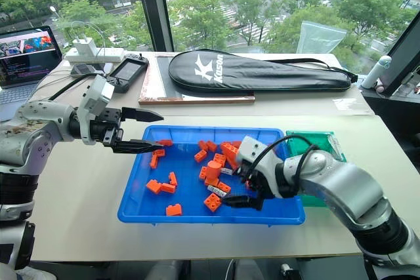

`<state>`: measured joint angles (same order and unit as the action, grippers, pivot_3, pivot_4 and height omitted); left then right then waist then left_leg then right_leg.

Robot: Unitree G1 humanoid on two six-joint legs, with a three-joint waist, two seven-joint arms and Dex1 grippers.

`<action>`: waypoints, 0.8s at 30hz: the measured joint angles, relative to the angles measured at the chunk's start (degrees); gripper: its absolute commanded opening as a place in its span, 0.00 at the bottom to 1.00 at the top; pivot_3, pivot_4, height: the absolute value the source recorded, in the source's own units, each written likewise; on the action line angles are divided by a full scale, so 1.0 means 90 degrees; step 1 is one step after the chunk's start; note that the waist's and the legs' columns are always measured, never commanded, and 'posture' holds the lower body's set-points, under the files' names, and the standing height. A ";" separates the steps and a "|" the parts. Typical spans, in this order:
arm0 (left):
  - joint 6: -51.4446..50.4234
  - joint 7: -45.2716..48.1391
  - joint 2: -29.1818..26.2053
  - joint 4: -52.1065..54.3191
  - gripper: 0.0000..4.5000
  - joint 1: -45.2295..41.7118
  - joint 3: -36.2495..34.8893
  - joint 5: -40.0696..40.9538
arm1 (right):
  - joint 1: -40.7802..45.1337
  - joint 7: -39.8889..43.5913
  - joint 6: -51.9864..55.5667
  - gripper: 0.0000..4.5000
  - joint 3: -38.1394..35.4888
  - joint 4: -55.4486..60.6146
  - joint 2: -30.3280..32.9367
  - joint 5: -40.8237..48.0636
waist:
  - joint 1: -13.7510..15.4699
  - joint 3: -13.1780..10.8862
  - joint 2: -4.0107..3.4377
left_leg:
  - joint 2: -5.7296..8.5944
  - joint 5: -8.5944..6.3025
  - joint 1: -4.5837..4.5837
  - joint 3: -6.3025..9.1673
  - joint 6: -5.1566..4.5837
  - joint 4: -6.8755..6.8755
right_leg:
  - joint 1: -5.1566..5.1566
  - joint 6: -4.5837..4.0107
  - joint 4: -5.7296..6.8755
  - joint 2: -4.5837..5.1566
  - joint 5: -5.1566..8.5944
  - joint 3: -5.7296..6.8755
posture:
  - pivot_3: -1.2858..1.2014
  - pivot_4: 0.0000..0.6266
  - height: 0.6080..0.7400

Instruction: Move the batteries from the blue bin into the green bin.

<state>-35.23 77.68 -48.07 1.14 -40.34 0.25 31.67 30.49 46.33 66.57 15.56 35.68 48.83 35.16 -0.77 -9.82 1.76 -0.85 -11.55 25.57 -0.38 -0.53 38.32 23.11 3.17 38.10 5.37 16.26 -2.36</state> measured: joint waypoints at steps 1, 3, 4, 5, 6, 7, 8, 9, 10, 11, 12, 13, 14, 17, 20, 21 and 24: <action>0.0000 0.0000 0.0012 0.0000 1.00 0.0000 0.0000 0.0000 | 0.0008 0.0028 -0.0041 0.99 0.0016 -0.0015 0.0000 -0.0016 | -0.0001 0.0000 0.0000 | 0.0000 0.0000 0.0000 0.0000 0.0000 0.0000 | 0.0000 0.0000 0.0000 0.0000 0.0000 0.0000 | 0.52 0.24 0.92; 0.0000 0.0000 0.0013 0.0000 1.00 0.0000 0.0000 -0.0002 | 0.0031 0.0115 -0.0151 0.99 0.0067 -0.0031 -0.0001 -0.0042 | -0.0004 0.0000 0.0000 | -0.0001 0.0000 -0.0001 0.0001 0.0000 0.0000 | 0.0000 0.0000 0.0001 -0.0001 0.0000 0.0000 | 0.52 0.24 0.92; 0.0000 -0.0001 0.0010 0.0001 1.00 0.0000 -0.0002 -0.0007 | 0.0127 0.0237 -0.0453 0.99 0.0348 -0.0042 0.0067 -0.0299 | -0.0006 0.0000 0.0000 | 0.0000 0.0000 -0.0001 0.0001 0.0000 0.0000 | 0.0002 0.0000 0.0002 -0.0001 0.0000 0.0001 | 0.52 0.24 0.92; -0.0001 -0.0004 0.0006 0.0003 1.00 0.0002 -0.0009 -0.0005 | 0.0326 0.0473 -0.0941 0.99 0.0785 -0.0096 0.0165 -0.0693 | -0.0010 0.0000 -0.0001 | -0.0001 0.0000 -0.0001 0.0000 0.0000 0.0000 | 0.0004 0.0000 0.0002 -0.0002 0.0000 0.0000 | 0.52 0.24 0.92; -0.0001 -0.0007 0.0006 0.0006 1.00 0.0000 -0.0009 -0.0005 | 0.0532 0.0720 -0.1412 0.99 0.1156 -0.0160 0.0258 -0.1056 | -0.0025 -0.0001 -0.0001 | -0.0001 0.0000 -0.0001 -0.0002 0.0000 0.0000 | 0.0007 0.0000 0.0002 -0.0002 0.0000 0.0000 | 0.52 0.24 0.92; -0.0001 -0.0009 0.0006 0.0010 1.00 -0.0001 -0.0009 -0.0005 | 0.0711 0.0965 -0.1879 0.99 0.1469 -0.0220 0.0339 -0.1407 | -0.0035 -0.0001 -0.0002 | -0.0002 0.0000 -0.0001 -0.0001 0.0000 -0.0001 | 0.0008 0.0000 0.0002 -0.0003 0.0000 0.0000 | 0.52 0.24 0.92; -0.0001 -0.0006 0.0006 0.0009 1.00 -0.0001 -0.0010 -0.0006 | 0.0836 0.1185 -0.2291 0.99 0.1669 -0.0340 0.0391 -0.1695 | -0.0034 -0.0001 -0.0002 | -0.0004 0.0000 -0.0001 -0.0001 0.0000 0.0000 | 0.0007 0.0000 0.0001 -0.0004 0.0000 0.0001 | 0.52 0.24 0.92; 0.0000 -0.0004 0.0005 0.0006 1.00 0.0000 -0.0010 -0.0007 | 0.0899 0.1340 -0.2573 0.99 0.1770 -0.0465 0.0413 -0.1904 | -0.0033 -0.0001 -0.0002 | -0.0003 0.0000 -0.0001 -0.0001 0.0000 0.0000 | 0.0006 0.0000 0.0001 -0.0004 0.0000 0.0001 | 0.52 0.24 0.92; 0.0001 -0.0005 0.0003 -0.0009 1.00 -0.0001 -0.0011 -0.0008 | 0.0977 0.1487 -0.2835 0.99 0.1881 -0.0633 0.0412 -0.2095 | -0.0031 -0.0001 -0.0001 | -0.0002 0.0000 -0.0001 -0.0001 0.0000 0.0000 | 0.0005 0.0000 0.0001 -0.0003 0.0000 0.0001 | 0.52 0.24 0.92; 0.0005 -0.0006 0.0001 -0.0026 1.00 0.0001 -0.0013 -0.0010 | 0.1162 0.1792 -0.3395 0.99 0.2053 -0.0980 0.0388 -0.2432 | -0.0030 -0.0001 -0.0001 | -0.0001 0.0000 -0.0001 -0.0002 0.0001 0.0001 | 0.0006 0.0000 0.0001 -0.0002 0.0000 0.0000 | 0.52 0.24 0.92; 0.0008 -0.0012 0.0006 -0.0025 1.00 0.0002 -0.0013 -0.0010 | 0.1345 0.1982 -0.3765 0.99 0.2145 -0.1218 0.0356 -0.2630 | -0.0029 -0.0001 -0.0002 | -0.0002 0.0001 -0.0001 -0.0002 0.0001 0.0001 | 0.0007 0.0000 0.0001 -0.0003 0.0000 0.0000 | 0.52 0.24 0.92; 0.0008 -0.0019 0.0003 -0.0028 1.00 0.0011 -0.0020 -0.0010 | 0.1460 0.2119 -0.4004 0.99 0.2177 -0.1388 0.0310 -0.2747 | -0.0029 -0.0001 -0.0002 | -0.0004 0.0001 -0.0001 -0.0001 0.0001 0.0002 | 0.0006 0.0000 0.0004 -0.0003 0.0000 0.0001 | 0.52 0.24 0.92; 0.0008 -0.0046 0.0007 -0.0009 1.00 0.0017 -0.0023 -0.0009 | 0.1621 0.2324 -0.4302 0.99 0.2195 -0.1610 0.0226 -0.2857 | -0.0030 -0.0001 -0.0001 | -0.0004 0.0001 -0.0001 -0.0001 0.0001 0.0002 | 0.0005 0.0000 0.0001 -0.0004 0.0000 0.0001 | 0.52 0.24 0.92; 0.0002 -0.0094 -0.0003 0.0125 1.00 0.0122 -0.0074 0.0001 | 0.1822 0.2765 -0.4850 0.99 0.2198 -0.2043 0.0080 -0.3080 | -0.0015 -0.0001 -0.0001 | -0.0004 0.0001 -0.0001 0.0002 0.0001 0.0001 | 0.0003 0.0000 0.0001 -0.0002 0.0000 0.0004 | 0.52 0.24 0.92; -0.0012 -0.0166 -0.0076 0.0219 1.00 0.0321 -0.0161 0.0003 | 0.1703 0.3025 -0.4896 0.99 0.2196 -0.2322 -0.0105 -0.3115 | -0.0008 -0.0001 -0.0001 | -0.0003 0.0001 0.0000 0.0001 0.0001 0.0001 | 0.0004 0.0000 0.0002 -0.0001 0.0000 0.0003 | 0.52 0.24 0.92; -0.0024 -0.0191 -0.0124 0.0251 1.00 0.0371 -0.0181 0.0004 | 0.1658 0.3091 -0.4725 0.99 0.2181 -0.2331 -0.0153 -0.3028 | -0.0008 -0.0001 -0.0001 | -0.0002 0.0001 0.0000 0.0001 0.0002 0.0001 | 0.0004 0.0000 0.0003 0.0000 0.0000 0.0003 | 0.52 0.24 0.92; -0.0039 -0.0225 -0.0218 0.0353 1.00 0.0473 -0.0291 0.0017 | 0.1511 0.3151 -0.3737 0.99 0.2057 -0.2201 -0.0228 -0.2723 | -0.0005 -0.0001 -0.0002 | -0.0002 0.0001 -0.0001 0.0004 0.0001 0.0001 | 0.0003 0.0000 0.0006 0.0000 0.0000 0.0004 | 0.52 0.24 0.92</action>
<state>-35.59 75.66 -50.03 4.32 -36.09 -2.37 31.82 44.09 74.69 32.93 34.08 15.88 46.77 10.66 -0.81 -9.83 1.75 -0.88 -11.54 25.56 -0.34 -0.52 38.33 23.14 3.17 38.16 5.37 16.26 -2.32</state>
